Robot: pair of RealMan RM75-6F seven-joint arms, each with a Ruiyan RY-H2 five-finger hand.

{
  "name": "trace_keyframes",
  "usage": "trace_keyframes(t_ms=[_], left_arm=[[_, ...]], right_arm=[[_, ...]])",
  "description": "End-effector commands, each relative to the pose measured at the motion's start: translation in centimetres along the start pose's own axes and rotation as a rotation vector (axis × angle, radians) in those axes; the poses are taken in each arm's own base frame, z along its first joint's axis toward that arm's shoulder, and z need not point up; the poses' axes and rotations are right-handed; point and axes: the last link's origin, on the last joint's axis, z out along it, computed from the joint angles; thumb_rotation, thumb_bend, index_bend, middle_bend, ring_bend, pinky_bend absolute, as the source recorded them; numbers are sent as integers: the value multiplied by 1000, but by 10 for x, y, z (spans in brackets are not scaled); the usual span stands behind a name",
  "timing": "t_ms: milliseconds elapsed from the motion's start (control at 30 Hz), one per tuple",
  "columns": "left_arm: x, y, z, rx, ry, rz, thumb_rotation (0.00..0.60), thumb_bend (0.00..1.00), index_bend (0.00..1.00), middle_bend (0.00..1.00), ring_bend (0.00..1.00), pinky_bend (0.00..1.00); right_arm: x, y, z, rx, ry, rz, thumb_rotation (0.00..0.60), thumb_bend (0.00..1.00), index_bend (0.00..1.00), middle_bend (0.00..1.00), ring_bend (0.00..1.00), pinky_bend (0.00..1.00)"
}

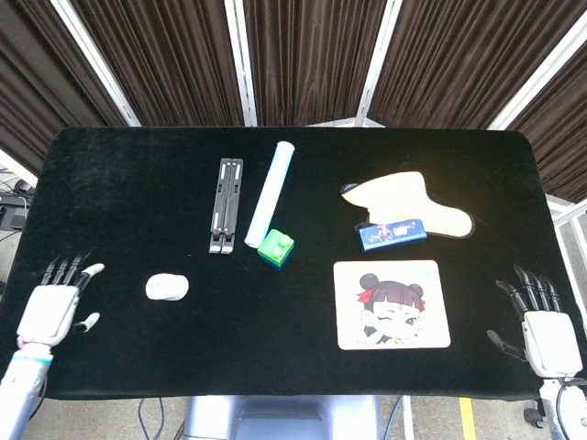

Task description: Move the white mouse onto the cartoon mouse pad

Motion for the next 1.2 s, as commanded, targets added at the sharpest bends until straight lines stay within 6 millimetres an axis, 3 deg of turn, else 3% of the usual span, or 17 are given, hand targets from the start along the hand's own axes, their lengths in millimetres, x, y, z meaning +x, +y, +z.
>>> trace_keyframes(t_ms=[33,400,867,1200], left_arm=[[-4,21,21,-10,-45,-11,600,225,278,0,0,0],[-22,62,53,-12,-137,-29,600,226,274,0,0,0],[-26,85,73,0,-173,-9,600,227,245,0,0,0],[-34,105,80,-17,-203,11,600,227,279,0,0,0]], right_arm=[[1,0,1,-1,2,2,600,158,182,0,0,0],[-1,-1,-1,12,-6,5,600,158,182,0,0,0],[-1,-1,-2,19,-4,17,600,158,182,0,0,0],[-1,-2,-2,19,-7,15,600,158,182,0,0,0]])
